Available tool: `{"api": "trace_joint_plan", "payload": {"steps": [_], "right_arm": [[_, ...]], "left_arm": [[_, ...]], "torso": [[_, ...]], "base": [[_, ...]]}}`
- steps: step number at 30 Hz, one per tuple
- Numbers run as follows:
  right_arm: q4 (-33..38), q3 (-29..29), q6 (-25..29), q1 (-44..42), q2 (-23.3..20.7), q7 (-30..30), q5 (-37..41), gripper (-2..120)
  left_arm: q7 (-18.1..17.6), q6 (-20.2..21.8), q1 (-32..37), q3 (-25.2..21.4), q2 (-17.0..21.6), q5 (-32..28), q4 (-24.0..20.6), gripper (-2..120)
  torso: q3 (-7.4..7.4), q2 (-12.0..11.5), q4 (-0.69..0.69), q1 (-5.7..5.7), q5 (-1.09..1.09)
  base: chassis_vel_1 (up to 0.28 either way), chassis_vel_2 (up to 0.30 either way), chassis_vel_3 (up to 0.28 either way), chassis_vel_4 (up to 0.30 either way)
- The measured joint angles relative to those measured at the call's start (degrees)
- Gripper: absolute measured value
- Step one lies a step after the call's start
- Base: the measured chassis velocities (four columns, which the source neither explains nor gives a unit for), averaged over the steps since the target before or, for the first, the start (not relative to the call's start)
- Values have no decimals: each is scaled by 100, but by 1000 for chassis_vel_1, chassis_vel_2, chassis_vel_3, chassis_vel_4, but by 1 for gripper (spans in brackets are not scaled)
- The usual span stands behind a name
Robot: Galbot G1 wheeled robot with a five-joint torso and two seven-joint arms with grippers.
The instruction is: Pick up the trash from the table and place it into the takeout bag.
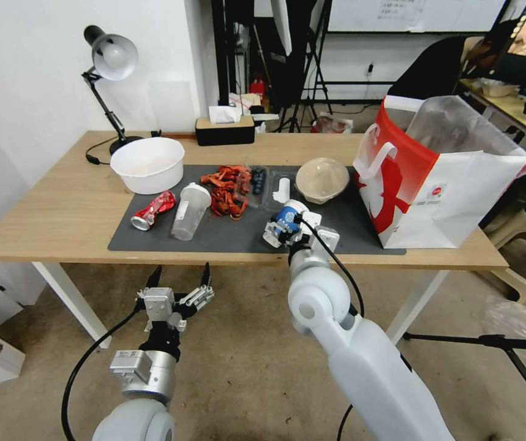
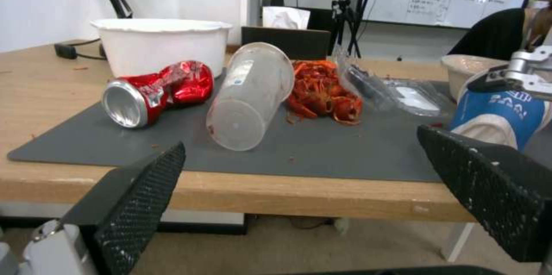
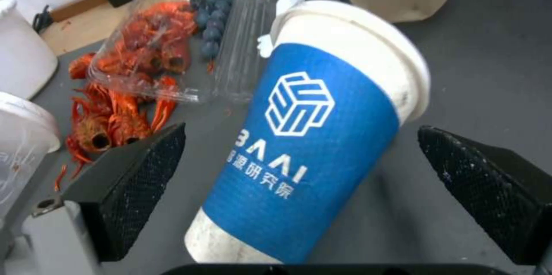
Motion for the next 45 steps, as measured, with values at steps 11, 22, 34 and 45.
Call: {"api": "trace_joint_plan", "payload": {"steps": [11,22,34,45], "right_arm": [[-188,25,-90,124,94,125,397,85],[-159,84,-123,52,83,189,513,44],[320,281,112,-250,-181,-340,351,8],[1230,1476,1398,-429,-1151,-2770,-1180,0]], "left_arm": [[-2,-11,-22,15,3,-1,33,100],[-2,-40,-23,18,10,-2,61,100],[-4,-65,0,29,-3,11,62,100],[-5,-66,15,29,-2,28,2,100]], "torso": [[0,0,0,0,0],[0,1,0,0,0],[0,0,-1,0,1],[0,0,-1,0,2]], "base": [[0,0,0,0],[0,0,0,0],[0,0,0,0],[0,0,0,0]]}}
